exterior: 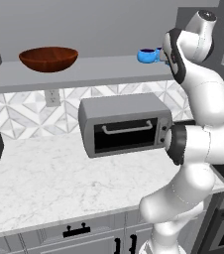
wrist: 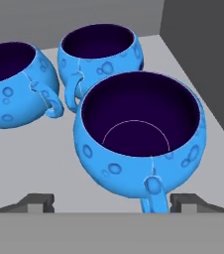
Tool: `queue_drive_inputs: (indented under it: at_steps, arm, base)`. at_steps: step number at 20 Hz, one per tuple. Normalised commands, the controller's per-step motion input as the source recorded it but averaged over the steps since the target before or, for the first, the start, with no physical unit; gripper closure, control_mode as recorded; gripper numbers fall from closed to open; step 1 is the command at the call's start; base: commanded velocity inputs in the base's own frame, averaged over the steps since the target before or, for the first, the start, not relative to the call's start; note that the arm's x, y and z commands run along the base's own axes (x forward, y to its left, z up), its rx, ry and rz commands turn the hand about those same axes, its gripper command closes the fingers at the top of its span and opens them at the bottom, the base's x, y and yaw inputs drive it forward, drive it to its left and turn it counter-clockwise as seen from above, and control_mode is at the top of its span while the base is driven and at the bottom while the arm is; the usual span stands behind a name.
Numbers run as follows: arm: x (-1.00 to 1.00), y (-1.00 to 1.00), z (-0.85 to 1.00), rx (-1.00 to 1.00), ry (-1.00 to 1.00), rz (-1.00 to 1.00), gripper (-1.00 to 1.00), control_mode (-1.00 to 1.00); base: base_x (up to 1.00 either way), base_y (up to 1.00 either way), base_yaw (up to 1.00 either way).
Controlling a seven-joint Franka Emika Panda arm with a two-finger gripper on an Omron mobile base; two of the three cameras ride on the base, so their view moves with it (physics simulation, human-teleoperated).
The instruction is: Gather all objects into one cabinet and sort the glasses and bowls to opposite sides.
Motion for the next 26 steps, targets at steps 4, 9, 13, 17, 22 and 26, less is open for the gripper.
queue_drive_inputs:
  at_steps: [4,9,13,17,22,26]
  arm:
    - [-0.08,0.0,0.0,0.0,0.0,0.0,-1.0,-1.0]
    - [-0.35,0.32,0.0,0.0,-0.07,0.0,-1.0,-1.0]
    - [-0.23,0.63,0.0,0.0,-0.03,0.0,-1.0,-1.0]
    - [-0.29,0.63,0.0,0.0,0.0,0.0,-1.0,-1.0]
    - [-0.51,0.63,0.0,0.0,0.0,0.0,-1.0,-1.0]
    - [-0.85,0.65,0.0,0.0,-0.05,0.0,-1.0,-1.0]
  base:
    - [0.0,0.0,0.0]
    - [0.0,0.0,0.0]
    - [0.0,0.0,0.0]
    - [0.0,0.0,0.0]
    - [0.0,0.0,0.0]
    - [0.0,0.0,0.0]
